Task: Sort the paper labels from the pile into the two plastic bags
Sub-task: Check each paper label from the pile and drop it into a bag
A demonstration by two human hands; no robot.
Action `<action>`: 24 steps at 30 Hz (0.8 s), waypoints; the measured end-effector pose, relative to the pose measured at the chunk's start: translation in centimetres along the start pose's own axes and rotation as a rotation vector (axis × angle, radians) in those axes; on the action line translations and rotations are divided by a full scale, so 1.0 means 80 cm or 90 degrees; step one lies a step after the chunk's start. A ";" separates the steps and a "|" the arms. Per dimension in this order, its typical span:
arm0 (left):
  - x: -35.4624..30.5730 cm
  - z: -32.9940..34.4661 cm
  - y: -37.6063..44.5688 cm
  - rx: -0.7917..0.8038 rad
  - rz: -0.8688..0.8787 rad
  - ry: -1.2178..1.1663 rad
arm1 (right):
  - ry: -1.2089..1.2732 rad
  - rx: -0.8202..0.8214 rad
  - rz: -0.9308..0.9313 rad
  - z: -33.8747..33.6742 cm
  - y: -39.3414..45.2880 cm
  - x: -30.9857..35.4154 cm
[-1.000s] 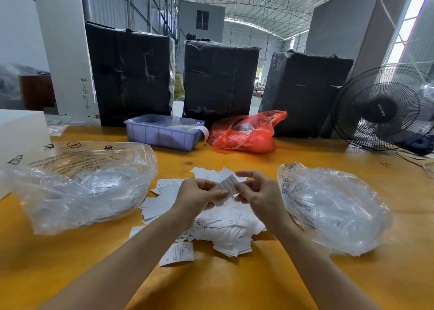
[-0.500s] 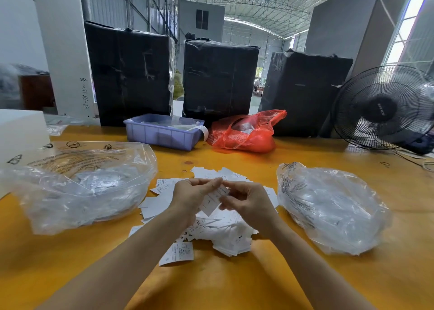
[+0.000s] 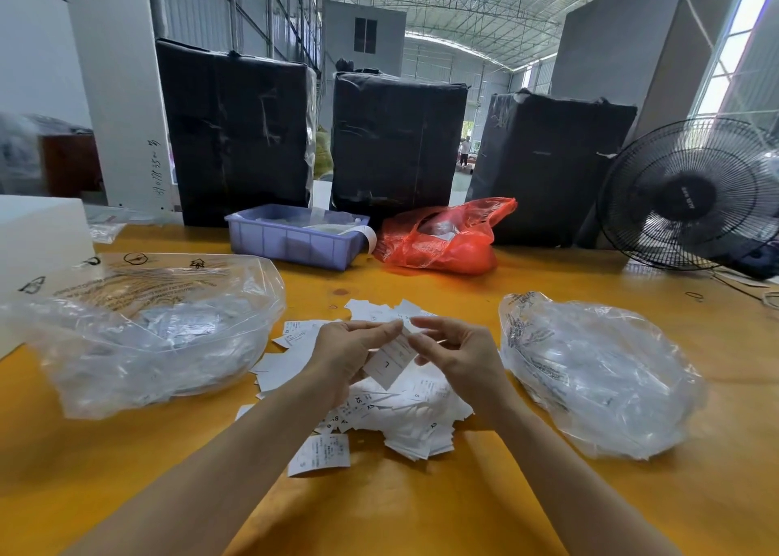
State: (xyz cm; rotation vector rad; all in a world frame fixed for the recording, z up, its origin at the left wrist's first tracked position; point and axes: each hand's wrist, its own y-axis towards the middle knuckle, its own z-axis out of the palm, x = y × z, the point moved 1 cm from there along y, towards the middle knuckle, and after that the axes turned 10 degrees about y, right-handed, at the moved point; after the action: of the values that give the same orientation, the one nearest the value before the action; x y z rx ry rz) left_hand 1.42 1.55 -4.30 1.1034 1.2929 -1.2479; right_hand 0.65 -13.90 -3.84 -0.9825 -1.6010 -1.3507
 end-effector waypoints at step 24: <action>-0.021 -0.035 0.004 0.086 -0.037 0.213 | 0.038 -0.019 0.009 0.002 -0.001 0.002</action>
State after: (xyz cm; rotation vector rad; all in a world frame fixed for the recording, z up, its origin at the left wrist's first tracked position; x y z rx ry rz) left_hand 1.78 4.42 -2.69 1.4259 1.5147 -1.2430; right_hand 0.52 -13.76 -3.73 -0.9619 -1.5307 -1.3854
